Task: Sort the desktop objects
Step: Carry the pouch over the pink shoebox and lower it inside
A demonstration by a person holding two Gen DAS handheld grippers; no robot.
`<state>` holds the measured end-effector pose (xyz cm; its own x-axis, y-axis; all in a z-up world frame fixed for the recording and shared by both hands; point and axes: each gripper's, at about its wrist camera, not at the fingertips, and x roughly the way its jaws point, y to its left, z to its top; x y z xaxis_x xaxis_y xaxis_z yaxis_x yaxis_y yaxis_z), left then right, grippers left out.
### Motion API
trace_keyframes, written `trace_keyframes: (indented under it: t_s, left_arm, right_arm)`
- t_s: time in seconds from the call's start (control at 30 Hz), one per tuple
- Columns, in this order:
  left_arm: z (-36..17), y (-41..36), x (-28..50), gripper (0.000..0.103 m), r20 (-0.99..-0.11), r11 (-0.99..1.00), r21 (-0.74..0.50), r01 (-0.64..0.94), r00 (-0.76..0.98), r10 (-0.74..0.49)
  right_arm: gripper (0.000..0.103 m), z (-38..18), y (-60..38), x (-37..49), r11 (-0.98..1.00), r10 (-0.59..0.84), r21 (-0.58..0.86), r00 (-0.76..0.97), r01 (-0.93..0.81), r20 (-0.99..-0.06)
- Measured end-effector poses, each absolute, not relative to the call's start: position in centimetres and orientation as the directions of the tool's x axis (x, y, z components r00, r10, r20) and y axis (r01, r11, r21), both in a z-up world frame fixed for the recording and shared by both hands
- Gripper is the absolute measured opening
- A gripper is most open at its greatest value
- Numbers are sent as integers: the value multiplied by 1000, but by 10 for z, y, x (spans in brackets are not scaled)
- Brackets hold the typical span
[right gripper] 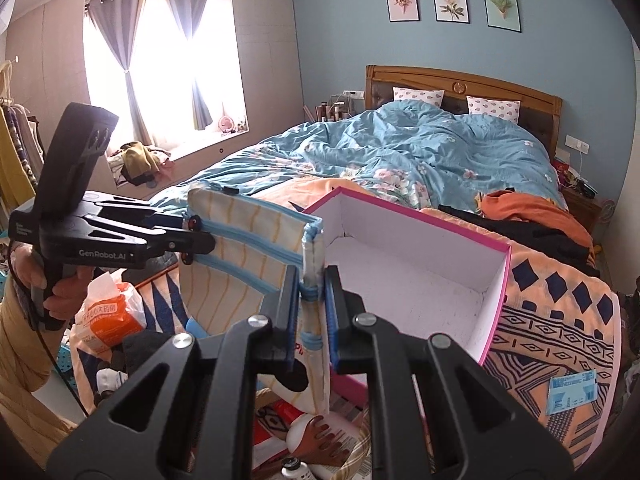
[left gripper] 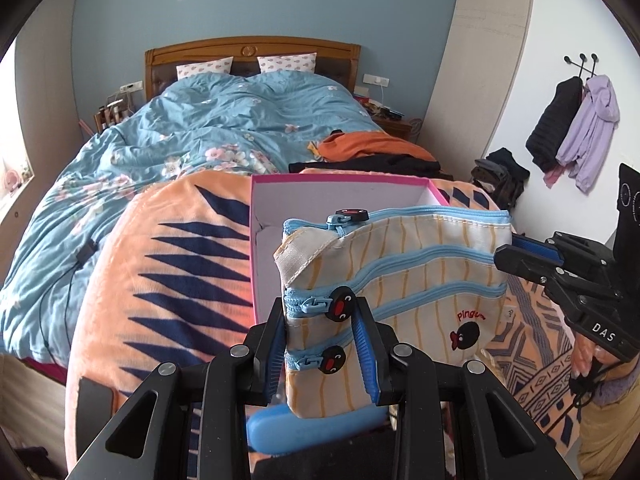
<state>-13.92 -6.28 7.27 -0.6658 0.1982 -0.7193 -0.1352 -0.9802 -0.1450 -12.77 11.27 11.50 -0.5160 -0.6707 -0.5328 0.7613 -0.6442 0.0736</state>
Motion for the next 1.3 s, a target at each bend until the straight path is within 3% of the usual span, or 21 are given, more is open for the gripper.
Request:
trace_keyframes:
  t_s: [1.3]
  left_arm:
    - [51, -59, -225, 32, -760, -989, -125, -84, -632, 150]
  right_arm:
    - [14, 98, 103, -202, -681, -663, 160, -508, 715, -551]
